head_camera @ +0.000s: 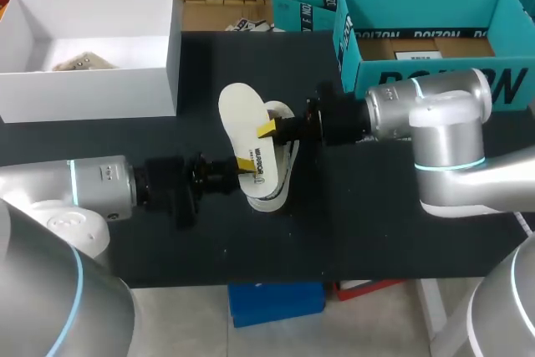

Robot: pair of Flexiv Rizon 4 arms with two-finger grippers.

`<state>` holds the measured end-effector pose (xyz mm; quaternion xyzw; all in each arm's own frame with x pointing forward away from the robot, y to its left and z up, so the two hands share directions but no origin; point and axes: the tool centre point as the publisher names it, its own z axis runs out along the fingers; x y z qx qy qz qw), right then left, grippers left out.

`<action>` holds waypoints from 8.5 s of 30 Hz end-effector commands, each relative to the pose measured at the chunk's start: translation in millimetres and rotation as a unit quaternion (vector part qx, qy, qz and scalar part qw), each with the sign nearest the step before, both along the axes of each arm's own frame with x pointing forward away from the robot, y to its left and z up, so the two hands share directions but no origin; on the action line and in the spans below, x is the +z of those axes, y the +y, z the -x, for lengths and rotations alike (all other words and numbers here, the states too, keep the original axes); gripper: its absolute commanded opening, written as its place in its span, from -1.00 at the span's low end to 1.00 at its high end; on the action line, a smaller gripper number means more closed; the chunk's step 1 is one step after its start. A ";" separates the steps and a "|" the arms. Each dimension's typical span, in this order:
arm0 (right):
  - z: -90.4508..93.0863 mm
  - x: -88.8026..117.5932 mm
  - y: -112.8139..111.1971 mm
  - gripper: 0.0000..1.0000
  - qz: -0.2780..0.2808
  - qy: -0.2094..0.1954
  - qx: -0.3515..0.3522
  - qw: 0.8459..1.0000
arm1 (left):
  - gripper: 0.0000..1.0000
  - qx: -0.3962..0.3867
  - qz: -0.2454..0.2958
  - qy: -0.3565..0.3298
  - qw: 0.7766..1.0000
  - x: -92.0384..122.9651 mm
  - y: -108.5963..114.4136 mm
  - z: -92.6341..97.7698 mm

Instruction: Take the shoe out of the shoebox, open the shoe tongue, remove and reinsert the insole, then place the shoe into the shoebox

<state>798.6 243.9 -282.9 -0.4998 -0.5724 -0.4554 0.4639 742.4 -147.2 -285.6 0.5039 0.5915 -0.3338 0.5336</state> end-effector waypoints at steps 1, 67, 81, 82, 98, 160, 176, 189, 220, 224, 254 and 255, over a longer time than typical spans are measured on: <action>-0.1 -1.0 1.6 -1.00 0.000 0.000 -0.001 1.000 | 1.00 0.007 -0.086 0.046 0.995 17.2 13.7 6.3; -0.1 -1.0 1.6 -1.00 0.000 0.000 -0.001 1.000 | 1.00 0.080 -0.685 0.088 0.719 82.5 -7.3 -27.4; -0.1 -1.0 1.6 -1.00 0.000 0.000 -0.001 1.000 | 1.00 0.078 -0.646 0.114 0.751 81.6 -8.8 -34.0; -0.1 -1.0 1.6 -1.00 0.000 0.000 -0.001 1.000 | 1.00 0.078 -0.641 0.114 0.755 81.7 -9.4 -33.8; -0.1 -1.0 1.6 -1.00 0.000 0.000 -0.001 1.000 | 1.00 0.077 -0.622 0.114 0.770 82.6 -5.1 -58.9; -0.1 -1.0 1.6 -1.00 0.000 0.000 -0.001 1.000 | 1.00 0.076 -0.572 0.140 0.804 77.9 36.3 -157.0; -0.1 -1.0 1.6 -1.00 0.000 0.000 -0.001 1.000 | 1.00 0.076 -0.570 0.136 0.807 77.0 25.6 -84.4; -0.1 -1.0 1.6 -1.00 0.000 0.000 -0.001 1.000 | 1.00 0.056 -0.566 0.122 0.814 75.6 13.4 -35.7; -0.1 -1.0 1.6 -1.00 0.000 0.000 -0.001 1.000 | 1.00 -0.081 -0.260 0.084 0.959 73.1 63.2 -14.7; -0.1 -1.0 1.6 -1.00 0.000 0.000 -0.001 1.000 | 1.00 -0.119 -0.203 0.073 0.969 69.0 68.7 -17.6; -0.1 -1.0 1.6 -1.00 0.000 0.000 -0.001 1.000 | 1.00 -0.084 -0.179 0.117 0.973 28.3 85.6 -26.8; -0.1 -1.0 1.6 -1.00 0.000 0.000 -0.001 1.000 | 1.00 -0.084 -0.179 0.117 0.973 28.3 85.6 -26.8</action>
